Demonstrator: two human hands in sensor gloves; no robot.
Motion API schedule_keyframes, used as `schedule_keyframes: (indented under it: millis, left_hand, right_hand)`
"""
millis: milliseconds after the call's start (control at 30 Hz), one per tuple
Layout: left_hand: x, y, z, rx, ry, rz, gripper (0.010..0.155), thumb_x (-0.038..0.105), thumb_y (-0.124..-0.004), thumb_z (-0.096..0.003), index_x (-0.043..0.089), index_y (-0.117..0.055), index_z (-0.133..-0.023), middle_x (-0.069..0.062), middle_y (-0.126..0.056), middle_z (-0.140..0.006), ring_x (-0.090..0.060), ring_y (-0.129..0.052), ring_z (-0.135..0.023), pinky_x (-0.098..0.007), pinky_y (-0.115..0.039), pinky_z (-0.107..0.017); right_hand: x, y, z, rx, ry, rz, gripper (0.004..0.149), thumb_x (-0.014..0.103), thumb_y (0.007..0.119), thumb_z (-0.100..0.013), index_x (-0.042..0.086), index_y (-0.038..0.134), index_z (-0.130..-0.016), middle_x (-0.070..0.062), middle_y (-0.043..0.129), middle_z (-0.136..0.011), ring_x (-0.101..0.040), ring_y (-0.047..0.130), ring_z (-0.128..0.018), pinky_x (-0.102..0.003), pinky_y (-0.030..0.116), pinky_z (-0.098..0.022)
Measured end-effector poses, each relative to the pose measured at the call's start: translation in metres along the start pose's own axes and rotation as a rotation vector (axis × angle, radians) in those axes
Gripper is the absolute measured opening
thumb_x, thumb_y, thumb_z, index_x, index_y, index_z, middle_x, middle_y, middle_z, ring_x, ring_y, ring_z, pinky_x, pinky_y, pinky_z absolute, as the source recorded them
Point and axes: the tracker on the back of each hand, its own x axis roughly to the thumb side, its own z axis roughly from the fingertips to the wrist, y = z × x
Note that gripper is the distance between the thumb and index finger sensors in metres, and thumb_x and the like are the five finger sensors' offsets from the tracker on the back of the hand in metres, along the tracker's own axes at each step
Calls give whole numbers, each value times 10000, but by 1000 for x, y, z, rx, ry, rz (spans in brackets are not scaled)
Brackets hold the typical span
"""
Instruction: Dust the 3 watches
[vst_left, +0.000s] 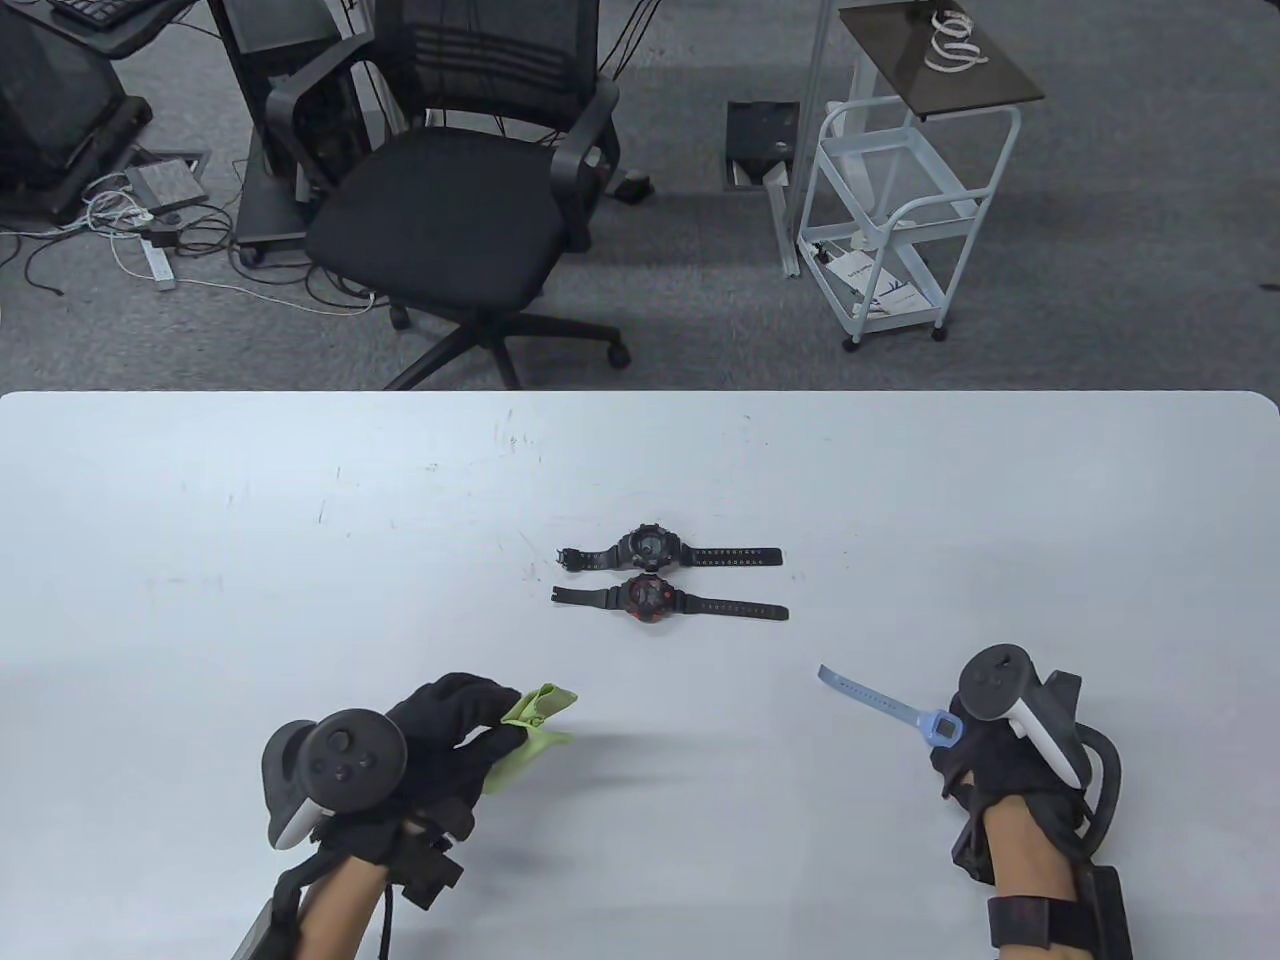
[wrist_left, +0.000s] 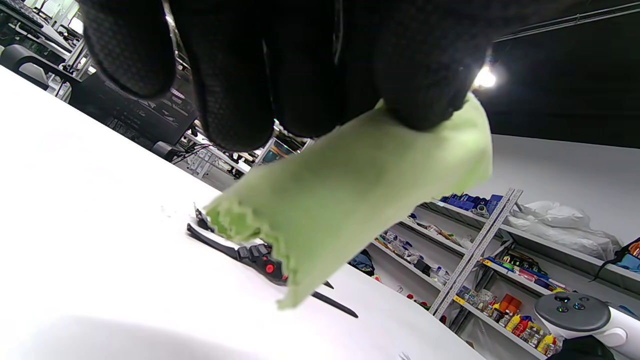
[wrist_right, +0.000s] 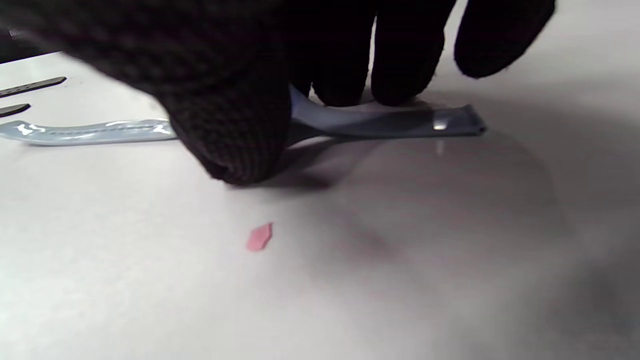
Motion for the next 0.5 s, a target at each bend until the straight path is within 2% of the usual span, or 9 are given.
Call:
schedule_keyframes:
  millis: [100,200,267,333,400,500]
  left_hand:
    - [0,0,0,-2,4,0,431,426,-898,-465,214,-932,-839,-71,-943,-870,-376,-991,-764,-669,-735,-622]
    - [-2,1,0,-4,13,4,432,424,-898,-466,213,-932,-841,-72,-942,-871,-377,-990,-764,-670,-734,-622]
    - [-3,3,0,3,20,14,432,424,-898,-466,213,-931,-842,-73,-940,-873,-377,-988,-767,-671,-732,-623]
    - [-4,5,0,9,24,20,432,424,-897,-467,214,-930,-843,-72,-939,-875,-379,-986,-769,-671,-731,-625]
    - [-5,7,1,18,27,27,432,424,-896,-468,216,-929,-845,-70,-938,-876,-377,-987,-769,-671,-730,-625]
    - [-6,8,1,22,31,33,432,423,-897,-467,214,-928,-845,-72,-939,-876,-378,-987,-769,-672,-730,-625]
  right_hand:
    - [-2,0,-1,18,-16,-13,751,405,1005,-389,156,708,-1031,-112,670,-1068,-407,667,-975,-669,552,-695]
    - [0,1,-1,18,-38,-13,699,413,1010,-383,164,760,-987,-106,702,-1048,-409,670,-970,-670,539,-700]
    - [3,2,0,4,-67,-9,584,402,1009,-389,170,866,-906,-100,729,-1030,-404,687,-956,-668,542,-698]
    - [6,2,1,-21,-99,-12,541,408,1003,-384,191,904,-871,-94,768,-1003,-391,722,-932,-663,554,-691]
    - [8,1,4,-51,-162,-55,485,416,1000,-368,226,947,-812,-79,867,-920,-379,799,-876,-656,590,-668]
    - [16,-3,9,-56,-288,-141,480,441,984,-351,166,1006,-744,-50,1032,-708,-324,957,-734,-623,698,-598]
